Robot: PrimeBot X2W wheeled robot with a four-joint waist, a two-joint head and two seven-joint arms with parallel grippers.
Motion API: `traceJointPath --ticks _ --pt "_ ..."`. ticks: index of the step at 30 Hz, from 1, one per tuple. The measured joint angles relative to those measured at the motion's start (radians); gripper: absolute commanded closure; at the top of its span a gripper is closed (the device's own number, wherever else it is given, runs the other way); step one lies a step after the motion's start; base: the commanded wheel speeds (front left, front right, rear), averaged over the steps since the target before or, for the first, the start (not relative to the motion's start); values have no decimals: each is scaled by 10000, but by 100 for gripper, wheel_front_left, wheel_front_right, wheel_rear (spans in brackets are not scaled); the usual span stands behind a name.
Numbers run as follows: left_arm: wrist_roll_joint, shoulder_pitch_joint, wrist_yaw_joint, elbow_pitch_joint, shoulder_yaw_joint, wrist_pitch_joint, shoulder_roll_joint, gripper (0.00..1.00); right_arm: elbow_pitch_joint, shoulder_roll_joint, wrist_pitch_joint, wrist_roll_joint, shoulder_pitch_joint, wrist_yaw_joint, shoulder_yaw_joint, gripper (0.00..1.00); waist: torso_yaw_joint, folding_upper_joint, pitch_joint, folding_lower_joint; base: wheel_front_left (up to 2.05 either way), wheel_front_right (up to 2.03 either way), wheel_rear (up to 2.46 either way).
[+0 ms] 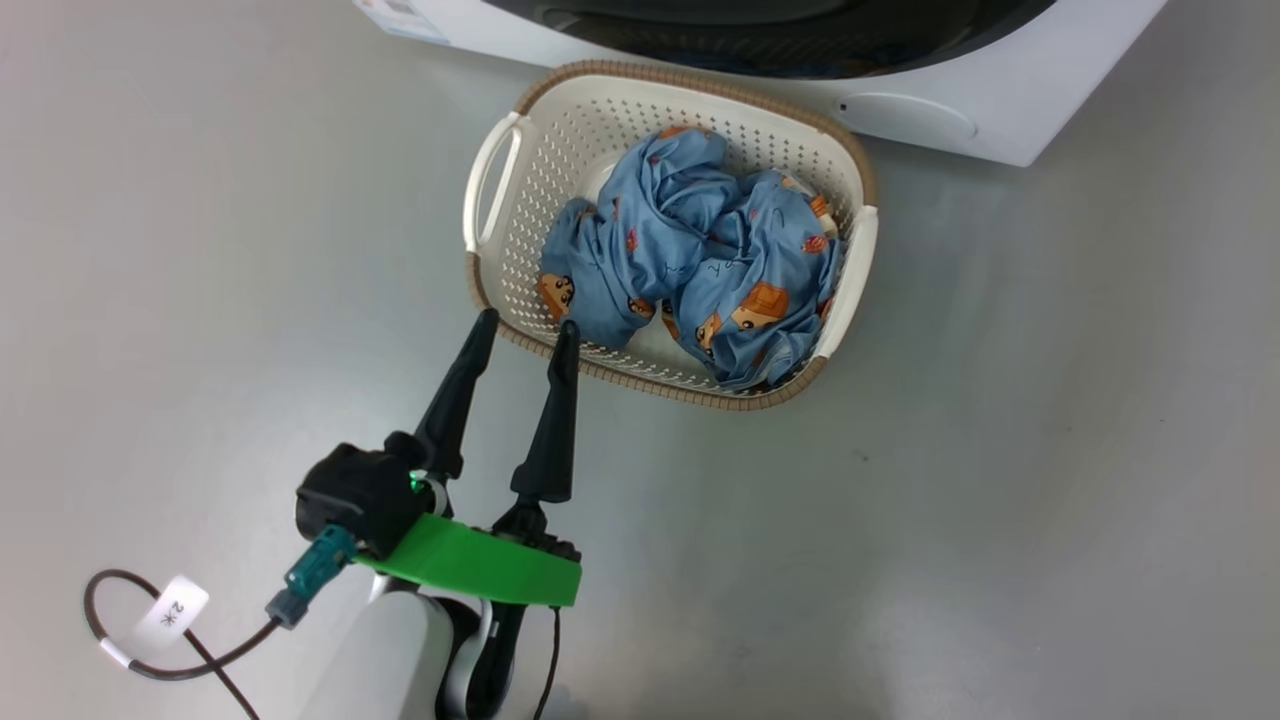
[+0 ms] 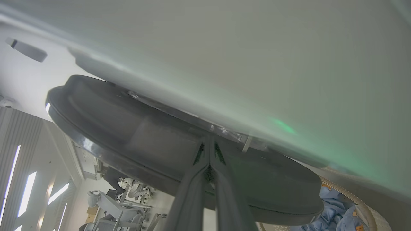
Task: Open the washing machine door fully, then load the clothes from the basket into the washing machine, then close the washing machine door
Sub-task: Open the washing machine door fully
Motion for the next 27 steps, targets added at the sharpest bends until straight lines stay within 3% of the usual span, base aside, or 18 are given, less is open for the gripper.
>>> traceJointPath --ticks 14,27 --pt "-211 -52 121 -128 -222 0 -27 0 109 180 144 -161 -244 0 92 100 274 0 235 0 0 0 0" --pt "-236 -68 157 -98 -201 0 -29 0 -73 399 257 -161 196 -12 265 100 169 0 -347 -1 0 0 0"
